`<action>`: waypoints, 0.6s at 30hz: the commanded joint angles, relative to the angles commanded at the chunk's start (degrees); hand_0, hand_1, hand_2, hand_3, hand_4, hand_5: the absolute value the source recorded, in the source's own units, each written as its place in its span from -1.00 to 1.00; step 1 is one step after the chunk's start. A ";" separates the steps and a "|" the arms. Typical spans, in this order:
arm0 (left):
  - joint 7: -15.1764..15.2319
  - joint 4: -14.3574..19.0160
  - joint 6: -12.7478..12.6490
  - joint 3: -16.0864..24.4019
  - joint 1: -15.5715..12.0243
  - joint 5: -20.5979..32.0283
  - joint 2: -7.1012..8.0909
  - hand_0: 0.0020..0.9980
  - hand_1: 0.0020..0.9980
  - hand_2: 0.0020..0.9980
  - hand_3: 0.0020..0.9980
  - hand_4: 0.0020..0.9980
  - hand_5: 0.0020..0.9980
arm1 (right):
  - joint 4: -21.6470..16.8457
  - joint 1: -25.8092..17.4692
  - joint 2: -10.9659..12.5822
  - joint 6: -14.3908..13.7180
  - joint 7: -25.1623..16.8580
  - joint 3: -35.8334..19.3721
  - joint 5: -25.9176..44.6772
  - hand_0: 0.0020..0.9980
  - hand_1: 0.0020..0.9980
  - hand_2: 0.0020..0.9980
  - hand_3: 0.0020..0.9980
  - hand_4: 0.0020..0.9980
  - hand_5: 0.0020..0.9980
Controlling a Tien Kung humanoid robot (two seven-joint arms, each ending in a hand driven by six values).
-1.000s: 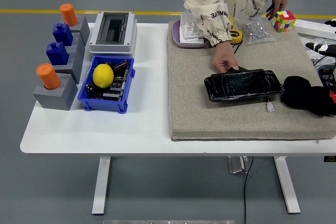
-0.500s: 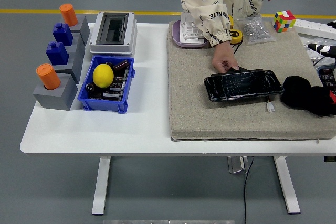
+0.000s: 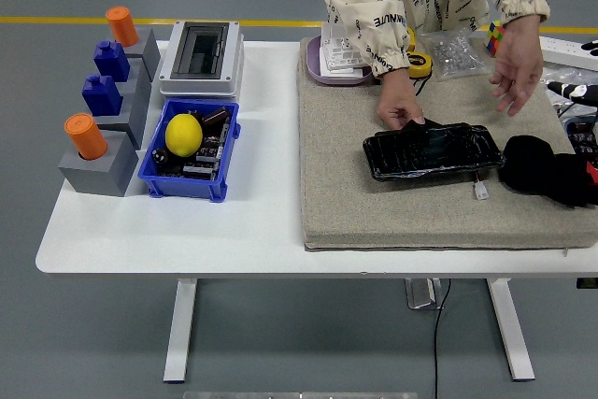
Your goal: Pick the rag up,wipe the panel,place it on the desk
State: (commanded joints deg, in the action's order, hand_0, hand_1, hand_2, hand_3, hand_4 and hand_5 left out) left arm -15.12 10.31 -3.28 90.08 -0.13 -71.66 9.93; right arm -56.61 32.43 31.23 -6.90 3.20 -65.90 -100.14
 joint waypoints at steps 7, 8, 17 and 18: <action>0.00 0.00 0.02 -0.01 0.02 -0.09 0.02 0.30 0.40 0.50 0.13 0.20 -0.04 | 0.00 0.03 0.05 -0.04 0.02 0.03 -0.11 0.49 0.45 0.61 0.59 1.00 0.05; 0.01 0.00 0.03 -0.03 0.05 -0.05 0.00 0.30 0.40 0.50 0.13 0.20 -0.04 | 0.00 0.05 0.07 -0.05 0.03 -0.02 -0.13 0.49 0.45 0.61 0.59 1.00 0.05; 0.03 0.00 0.02 0.22 0.14 -0.12 -0.08 0.30 0.40 0.50 0.13 0.20 -0.04 | -0.14 0.16 0.29 -0.07 0.13 -0.41 -0.62 0.49 0.45 0.61 0.59 1.00 0.05; 0.02 0.00 0.02 0.27 0.14 -0.15 -0.09 0.30 0.40 0.50 0.13 0.20 -0.04 | -0.14 0.16 0.31 -0.07 0.14 -0.44 -0.65 0.49 0.45 0.61 0.59 1.00 0.05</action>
State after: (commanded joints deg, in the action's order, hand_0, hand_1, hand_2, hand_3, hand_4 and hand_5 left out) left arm -15.09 10.31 -3.26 90.35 0.01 -71.81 9.85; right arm -56.75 32.59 31.54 -6.97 3.34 -66.34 -100.79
